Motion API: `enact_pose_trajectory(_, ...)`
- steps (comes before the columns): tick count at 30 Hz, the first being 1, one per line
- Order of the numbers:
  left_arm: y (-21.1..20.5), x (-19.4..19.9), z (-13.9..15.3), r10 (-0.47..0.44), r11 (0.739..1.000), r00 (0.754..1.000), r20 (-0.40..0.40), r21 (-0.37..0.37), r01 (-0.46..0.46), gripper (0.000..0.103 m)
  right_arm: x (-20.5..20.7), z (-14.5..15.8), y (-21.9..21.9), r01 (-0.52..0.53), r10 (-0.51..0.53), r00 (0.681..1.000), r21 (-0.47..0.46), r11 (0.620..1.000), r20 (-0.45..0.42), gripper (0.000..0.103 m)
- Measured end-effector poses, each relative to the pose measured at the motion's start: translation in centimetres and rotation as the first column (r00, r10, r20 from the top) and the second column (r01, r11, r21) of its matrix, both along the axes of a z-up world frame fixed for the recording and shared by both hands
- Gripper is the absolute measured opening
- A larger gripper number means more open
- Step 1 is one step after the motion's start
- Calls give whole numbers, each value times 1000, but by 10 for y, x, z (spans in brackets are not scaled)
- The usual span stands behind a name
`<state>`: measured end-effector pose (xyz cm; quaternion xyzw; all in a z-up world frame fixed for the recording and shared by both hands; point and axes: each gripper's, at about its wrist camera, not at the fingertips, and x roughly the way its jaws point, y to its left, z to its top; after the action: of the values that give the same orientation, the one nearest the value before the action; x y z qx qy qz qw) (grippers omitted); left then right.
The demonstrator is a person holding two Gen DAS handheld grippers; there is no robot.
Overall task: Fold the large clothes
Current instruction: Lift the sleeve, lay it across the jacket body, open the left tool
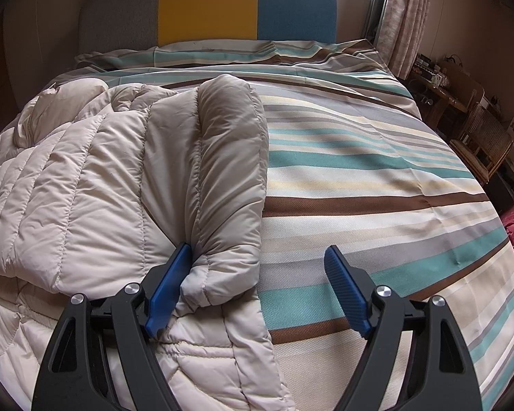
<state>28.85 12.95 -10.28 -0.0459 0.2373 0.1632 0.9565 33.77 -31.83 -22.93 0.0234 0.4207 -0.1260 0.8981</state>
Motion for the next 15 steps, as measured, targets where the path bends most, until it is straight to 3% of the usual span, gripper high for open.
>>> enact_pose_trajectory(7, -63, 4, 1, -138, 990, 990, -20, 24, 138, 13, 0, 0, 0, 0, 0, 1000, 0, 1000, 0, 79)
enact_pose_trajectory(15, -117, 15, -2, -225, 971, 973, -59, 75, 229, 13, 0, 0, 0, 0, 0, 1000, 0, 1000, 0, 79)
